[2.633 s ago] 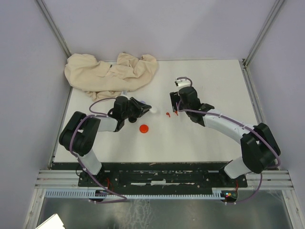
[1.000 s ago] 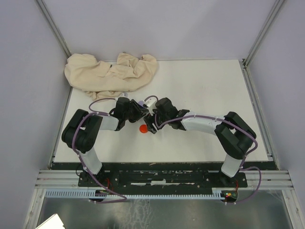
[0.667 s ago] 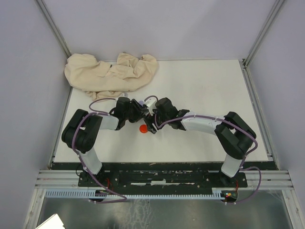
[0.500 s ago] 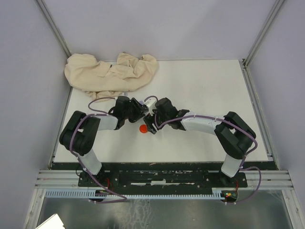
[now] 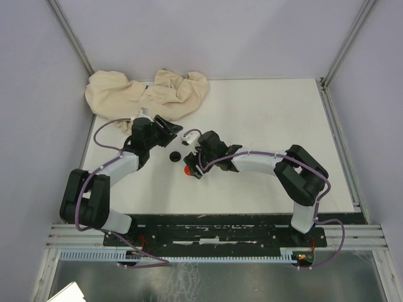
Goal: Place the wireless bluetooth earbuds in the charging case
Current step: Pick up the charging case at the center of the board.
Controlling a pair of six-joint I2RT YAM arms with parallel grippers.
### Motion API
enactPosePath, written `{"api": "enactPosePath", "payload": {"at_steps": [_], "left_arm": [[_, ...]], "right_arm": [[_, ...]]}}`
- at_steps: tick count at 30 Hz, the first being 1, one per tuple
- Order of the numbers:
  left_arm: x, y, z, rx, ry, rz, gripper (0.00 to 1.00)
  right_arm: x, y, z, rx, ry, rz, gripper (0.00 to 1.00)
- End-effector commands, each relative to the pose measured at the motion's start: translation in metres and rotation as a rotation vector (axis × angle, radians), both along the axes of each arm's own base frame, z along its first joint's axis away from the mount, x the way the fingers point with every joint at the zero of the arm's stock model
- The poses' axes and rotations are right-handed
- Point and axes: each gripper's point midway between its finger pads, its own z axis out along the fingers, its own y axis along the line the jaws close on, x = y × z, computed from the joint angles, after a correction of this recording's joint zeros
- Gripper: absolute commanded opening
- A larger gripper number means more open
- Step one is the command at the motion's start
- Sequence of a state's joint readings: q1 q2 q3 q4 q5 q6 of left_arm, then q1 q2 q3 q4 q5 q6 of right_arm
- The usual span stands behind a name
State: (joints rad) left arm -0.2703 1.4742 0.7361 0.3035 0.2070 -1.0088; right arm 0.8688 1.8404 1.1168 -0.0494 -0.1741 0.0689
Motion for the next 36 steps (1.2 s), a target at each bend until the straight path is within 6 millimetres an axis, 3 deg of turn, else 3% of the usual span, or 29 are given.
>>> {"api": "enactPosePath", "payload": {"at_steps": [1, 6, 16, 27, 32, 36], "left_arm": [[-0.001, 0.04, 0.006, 0.01, -0.043, 0.104, 0.59], [-0.01, 0.059, 0.003, -0.039, -0.045, 0.157, 0.59], [-0.016, 0.062, 0.004, -0.063, -0.049, 0.149, 0.59], [-0.019, 0.065, 0.0, -0.073, -0.044, 0.152, 0.59], [-0.02, 0.062, 0.005, -0.082, -0.052, 0.129, 0.59], [-0.02, 0.044, 0.018, -0.133, -0.083, 0.027, 0.59]], "right_arm": [[0.011, 0.02, 0.011, 0.002, -0.066, 0.002, 0.77], [0.011, 0.029, 0.001, -0.042, -0.074, 0.01, 0.78], [0.009, 0.033, -0.017, -0.098, -0.074, 0.017, 0.77], [0.009, 0.031, -0.03, -0.138, -0.07, 0.017, 0.58], [0.012, 0.027, -0.017, -0.121, -0.109, -0.001, 0.31], [0.019, 0.022, 0.027, 0.002, -0.23, -0.034, 0.24]]}}
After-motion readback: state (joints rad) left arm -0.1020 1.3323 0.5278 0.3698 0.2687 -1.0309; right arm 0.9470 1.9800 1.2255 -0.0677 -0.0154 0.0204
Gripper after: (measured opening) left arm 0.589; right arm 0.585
